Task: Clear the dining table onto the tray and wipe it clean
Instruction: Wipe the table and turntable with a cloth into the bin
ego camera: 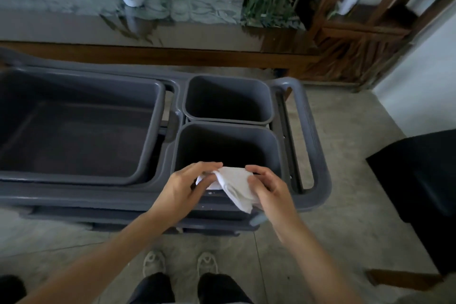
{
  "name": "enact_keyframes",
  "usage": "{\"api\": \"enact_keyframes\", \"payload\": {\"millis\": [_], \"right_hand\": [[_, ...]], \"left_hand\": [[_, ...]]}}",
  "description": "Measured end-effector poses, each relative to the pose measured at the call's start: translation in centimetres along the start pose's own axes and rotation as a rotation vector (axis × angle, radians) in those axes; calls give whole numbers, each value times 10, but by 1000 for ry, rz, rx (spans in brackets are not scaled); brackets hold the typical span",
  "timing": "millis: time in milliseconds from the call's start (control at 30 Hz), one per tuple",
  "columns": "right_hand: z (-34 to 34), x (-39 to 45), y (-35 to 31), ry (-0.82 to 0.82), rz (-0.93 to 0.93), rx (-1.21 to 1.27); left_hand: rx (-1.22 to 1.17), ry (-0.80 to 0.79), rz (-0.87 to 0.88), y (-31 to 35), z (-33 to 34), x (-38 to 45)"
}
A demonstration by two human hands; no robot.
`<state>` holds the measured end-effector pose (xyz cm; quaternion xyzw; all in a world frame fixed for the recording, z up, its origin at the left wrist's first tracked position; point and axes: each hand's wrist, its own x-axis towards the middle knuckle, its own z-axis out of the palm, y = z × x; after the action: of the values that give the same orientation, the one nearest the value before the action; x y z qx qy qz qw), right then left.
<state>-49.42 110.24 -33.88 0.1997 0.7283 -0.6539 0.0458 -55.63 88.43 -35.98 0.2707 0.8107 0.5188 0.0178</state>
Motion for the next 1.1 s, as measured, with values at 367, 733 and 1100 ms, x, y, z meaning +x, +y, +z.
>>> {"api": "enact_keyframes", "payload": {"millis": [367, 733, 1100], "right_hand": [[47, 25, -118, -666, -327, 37], [226, -75, -175, -708, -776, -80], [368, -328, -149, -1148, -711, 20]], "left_hand": [[-22, 701, -214, 76, -90, 0], [88, 1221, -285, 154, -193, -155], [398, 1577, -538, 234, -254, -432]]}}
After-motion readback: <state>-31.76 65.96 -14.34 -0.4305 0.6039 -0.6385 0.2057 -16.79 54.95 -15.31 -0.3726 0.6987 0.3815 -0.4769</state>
